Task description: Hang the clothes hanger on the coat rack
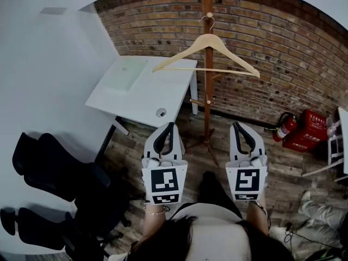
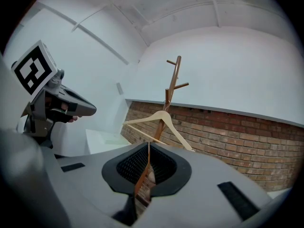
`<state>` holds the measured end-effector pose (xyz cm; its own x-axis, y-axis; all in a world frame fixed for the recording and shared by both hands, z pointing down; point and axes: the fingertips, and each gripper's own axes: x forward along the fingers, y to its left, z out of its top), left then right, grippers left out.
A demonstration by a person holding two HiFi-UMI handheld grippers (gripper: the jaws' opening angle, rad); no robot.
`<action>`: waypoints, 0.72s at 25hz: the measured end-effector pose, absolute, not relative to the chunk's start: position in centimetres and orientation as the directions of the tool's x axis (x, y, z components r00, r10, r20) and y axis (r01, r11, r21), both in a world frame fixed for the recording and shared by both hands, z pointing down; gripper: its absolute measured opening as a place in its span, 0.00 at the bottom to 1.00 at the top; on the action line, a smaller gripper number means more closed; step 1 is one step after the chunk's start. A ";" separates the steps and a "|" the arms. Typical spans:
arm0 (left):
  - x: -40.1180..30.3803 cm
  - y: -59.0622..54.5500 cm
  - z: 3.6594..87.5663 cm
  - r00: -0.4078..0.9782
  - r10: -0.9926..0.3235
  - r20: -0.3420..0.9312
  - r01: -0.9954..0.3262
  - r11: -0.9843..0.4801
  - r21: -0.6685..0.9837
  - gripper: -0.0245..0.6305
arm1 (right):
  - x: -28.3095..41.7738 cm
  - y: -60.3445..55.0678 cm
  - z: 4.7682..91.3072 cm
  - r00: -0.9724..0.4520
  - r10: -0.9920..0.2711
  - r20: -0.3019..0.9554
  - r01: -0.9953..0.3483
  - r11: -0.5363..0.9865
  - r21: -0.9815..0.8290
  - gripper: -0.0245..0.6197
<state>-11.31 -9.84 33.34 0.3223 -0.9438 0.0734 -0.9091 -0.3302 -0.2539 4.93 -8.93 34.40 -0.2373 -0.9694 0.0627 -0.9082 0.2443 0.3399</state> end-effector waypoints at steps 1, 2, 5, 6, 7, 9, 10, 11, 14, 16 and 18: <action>-11.4 -9.4 33.4 0.325 -0.943 0.073 -0.909 -0.332 -0.253 0.05 | 4.8 -8.6 34.5 -0.238 -0.969 0.064 -0.908 0.245 0.338 0.10; -11.4 -9.0 33.4 0.327 -0.942 0.072 -0.908 -0.335 -0.251 0.05 | 4.7 -8.2 34.5 -0.239 -0.969 0.064 -0.909 0.247 0.336 0.11; -11.5 -8.0 33.3 0.332 -0.941 0.070 -0.907 -0.339 -0.249 0.05 | 4.5 -7.3 34.4 -0.242 -0.968 0.059 -0.911 0.248 0.328 0.10; -11.5 -7.7 33.3 0.334 -0.940 0.070 -0.907 -0.341 -0.249 0.05 | 4.5 -7.0 34.3 -0.241 -0.969 0.056 -0.912 0.246 0.327 0.10; -11.5 -7.5 33.3 0.336 -0.939 0.069 -0.906 -0.343 -0.249 0.05 | 4.5 -6.8 34.3 -0.240 -0.969 0.053 -0.913 0.244 0.327 0.10; -11.4 -6.9 33.3 0.340 -0.938 0.069 -0.904 -0.346 -0.249 0.05 | 4.6 -6.2 34.3 -0.238 -0.970 0.050 -0.913 0.241 0.328 0.10; -11.3 -6.6 33.3 0.342 -0.937 0.070 -0.904 -0.348 -0.249 0.05 | 4.6 -5.9 34.3 -0.239 -0.970 0.049 -0.913 0.242 0.328 0.10; -11.3 -6.3 33.3 0.343 -0.937 0.070 -0.903 -0.349 -0.249 0.05 | 4.6 -5.6 34.3 -0.241 -0.969 0.048 -0.913 0.243 0.328 0.10; -11.2 -5.4 33.3 0.345 -0.936 0.069 -0.903 -0.352 -0.247 0.05 | 4.7 -4.8 34.4 -0.242 -0.969 0.048 -0.911 0.244 0.333 0.11; -11.2 -4.9 33.4 0.344 -0.936 0.069 -0.904 -0.350 -0.246 0.05 | 4.6 -4.4 34.5 -0.244 -0.969 0.047 -0.909 0.245 0.337 0.10; -11.3 -4.5 33.6 0.341 -0.937 0.069 -0.905 -0.348 -0.244 0.05 | 4.6 -3.9 34.6 -0.246 -0.968 0.047 -0.907 0.248 0.340 0.10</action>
<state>-11.28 -4.49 33.56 0.3414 -0.9374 0.0692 -0.9053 -0.3477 -0.2439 4.60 -3.94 34.58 -0.2465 -0.9680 0.0469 -0.9073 0.2475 0.3400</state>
